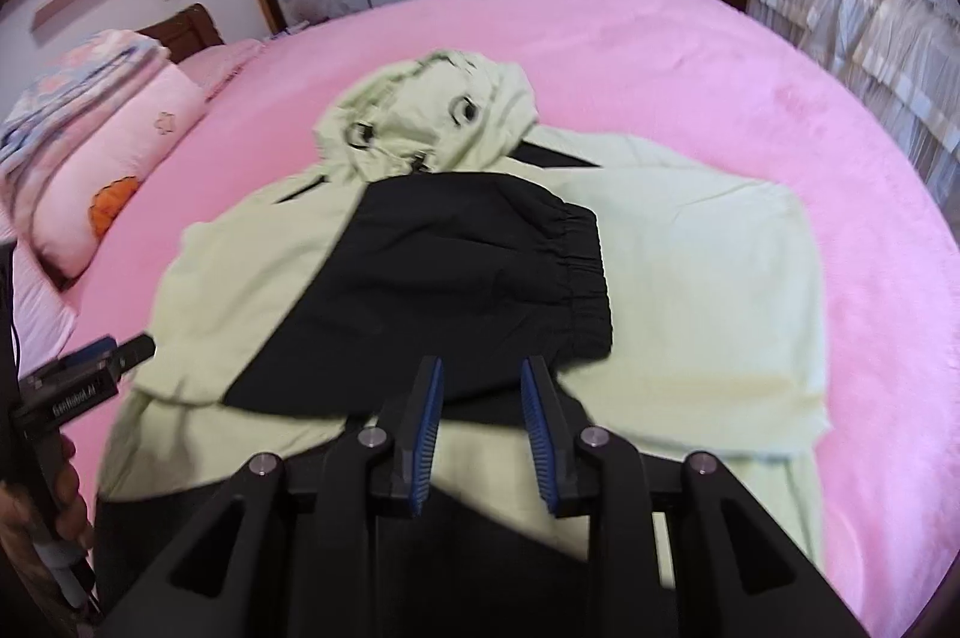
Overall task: Fold large clothes
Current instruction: 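Withdraw the left tool from the folded jacket, then move both open tools to the black hem edge of the jacket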
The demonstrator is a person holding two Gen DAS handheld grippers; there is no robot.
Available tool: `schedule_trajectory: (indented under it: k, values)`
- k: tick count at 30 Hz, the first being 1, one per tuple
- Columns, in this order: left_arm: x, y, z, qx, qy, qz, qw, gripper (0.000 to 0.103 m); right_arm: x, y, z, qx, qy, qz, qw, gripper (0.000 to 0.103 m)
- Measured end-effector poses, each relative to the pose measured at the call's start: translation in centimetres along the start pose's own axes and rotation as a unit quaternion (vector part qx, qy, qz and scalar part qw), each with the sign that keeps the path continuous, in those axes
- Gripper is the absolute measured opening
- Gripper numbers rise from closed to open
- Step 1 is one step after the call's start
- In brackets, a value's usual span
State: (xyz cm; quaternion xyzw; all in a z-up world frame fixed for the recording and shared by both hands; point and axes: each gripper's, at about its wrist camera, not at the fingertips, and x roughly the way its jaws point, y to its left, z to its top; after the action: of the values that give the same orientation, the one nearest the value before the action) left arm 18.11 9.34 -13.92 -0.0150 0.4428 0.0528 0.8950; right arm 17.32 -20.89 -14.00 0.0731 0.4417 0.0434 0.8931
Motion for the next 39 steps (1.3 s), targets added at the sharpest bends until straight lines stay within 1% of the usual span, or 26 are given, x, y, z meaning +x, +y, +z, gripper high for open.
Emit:
schedule_trajectory:
  k: [1, 2, 5, 6, 12, 15, 19, 20, 22, 26, 30, 31, 33, 35, 37, 39]
  values:
    - [-1.3, 0.0, -0.2, -0.001, -0.006, 0.001, 1.0, 0.081, -1.3, 0.2, -0.4, 0.0, -0.004, 0.003, 1.0, 0.028]
    - [-2.9, 0.0, -0.4, -0.002, -0.011, 0.005, 0.9999, 0.082, -2.6, 0.3, -0.7, 0.001, -0.009, 0.006, 1.0, 0.031]
    - [-6.8, -0.2, -1.2, -0.008, -0.019, 0.01, 0.9997, 0.083, -6.5, 0.5, -1.8, 0.01, -0.03, 0.015, 0.999, 0.043]
    - [-8.0, -0.2, -1.4, -0.01, -0.022, 0.009, 0.9997, 0.083, -7.8, 0.7, -2.1, 0.01, -0.038, 0.018, 0.999, 0.044]
    - [-15.4, 0.3, -4.0, -0.012, -0.042, 0.003, 0.999, 0.084, -14.2, 2.0, -4.1, -0.009, -0.07, 0.026, 0.997, 0.045]
    - [-18.6, 0.8, -5.5, -0.017, -0.05, -0.002, 0.9986, 0.089, -17.1, 2.6, -5.1, -0.023, -0.088, 0.025, 0.996, 0.046]
    - [-21.7, 1.2, -7.5, -0.019, -0.059, 0.016, 0.998, 0.089, -20.6, 2.9, -6.8, -0.029, -0.109, 0.03, 0.993, 0.046]
    - [-22.5, 1.3, -8.0, -0.02, -0.063, 0.016, 0.9977, 0.089, -21.3, 2.9, -7.1, -0.03, -0.113, 0.031, 0.993, 0.047]
    - [-24.0, 1.7, -9.2, -0.024, -0.075, 0.003, 0.9969, 0.089, -22.6, 2.8, -8.0, -0.035, -0.121, 0.033, 0.992, 0.047]
    - [-26.1, 2.2, -11.2, -0.027, -0.097, -0.018, 0.9947, 0.089, -24.4, 3.0, -9.6, -0.038, -0.129, 0.03, 0.99, 0.047]
    - [-27.4, 2.4, -13.1, -0.018, -0.107, -0.019, 0.9939, 0.091, -25.7, 2.5, -11.4, -0.032, -0.135, 0.03, 0.99, 0.048]
    - [-27.5, 2.5, -13.7, -0.015, -0.104, -0.021, 0.9942, 0.093, -25.9, 2.4, -11.9, -0.031, -0.136, 0.027, 0.99, 0.049]
    - [-27.4, 2.5, -14.6, -0.008, -0.096, -0.036, 0.9947, 0.094, -25.9, 1.9, -12.9, -0.031, -0.136, 0.019, 0.99, 0.052]
    - [-26.8, 2.7, -15.8, 0.002, -0.085, -0.041, 0.9955, 0.094, -25.7, 1.2, -13.9, -0.03, -0.132, 0.01, 0.991, 0.054]
    - [-25.5, 3.1, -16.7, 0.004, -0.065, -0.042, 0.997, 0.094, -25.2, 0.4, -15.1, -0.031, -0.122, 0.005, 0.992, 0.054]
    - [-23.9, 3.8, -17.7, -0.002, -0.04, -0.051, 0.9979, 0.094, -24.5, -0.6, -16.4, -0.031, -0.112, -0.004, 0.993, 0.054]
